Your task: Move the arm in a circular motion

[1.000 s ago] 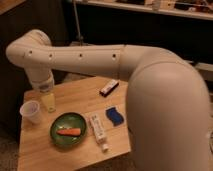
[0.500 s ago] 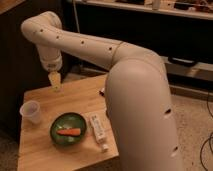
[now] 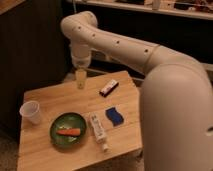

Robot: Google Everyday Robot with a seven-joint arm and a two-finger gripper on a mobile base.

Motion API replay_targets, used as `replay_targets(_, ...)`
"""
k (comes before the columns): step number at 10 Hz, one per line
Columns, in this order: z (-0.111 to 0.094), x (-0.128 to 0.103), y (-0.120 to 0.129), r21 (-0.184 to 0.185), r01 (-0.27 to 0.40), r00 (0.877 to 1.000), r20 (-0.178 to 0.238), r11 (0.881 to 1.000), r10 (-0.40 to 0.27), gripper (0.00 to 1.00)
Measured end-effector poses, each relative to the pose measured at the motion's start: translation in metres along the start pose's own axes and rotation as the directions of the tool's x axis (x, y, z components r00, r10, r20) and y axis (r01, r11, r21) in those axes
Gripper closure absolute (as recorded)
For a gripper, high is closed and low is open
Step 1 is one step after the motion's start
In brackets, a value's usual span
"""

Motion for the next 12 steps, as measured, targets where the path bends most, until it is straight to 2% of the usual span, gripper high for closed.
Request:
replay_targets(2, -0.003, 0.047, 0.004, -0.001, -0.072, 0.997, 0.005, 0.997, 0.072, 0.2)
replay_targets(4, -0.007, 0.101, 0.012, -0.001, -0.154, 0.988, 0.006, 0.988, 0.154, 0.2)
replay_targets(7, -0.01, 0.181, 0.037, -0.006, -0.272, 0.962, 0.024, 0.962, 0.272, 0.2)
replay_targets(8, -0.01, 0.201, 0.048, -0.007, -0.29, 0.956, 0.038, 0.957, 0.29, 0.2)
replay_targets(9, -0.012, 0.222, 0.064, -0.006, -0.298, 0.953, 0.054, 0.955, 0.298, 0.2)
replay_targets(10, -0.013, 0.237, 0.082, -0.004, -0.285, 0.957, 0.062, 0.959, 0.284, 0.2)
replay_targets(12, -0.013, 0.245, 0.117, -0.006, -0.238, 0.969, 0.059, 0.971, 0.238, 0.2)
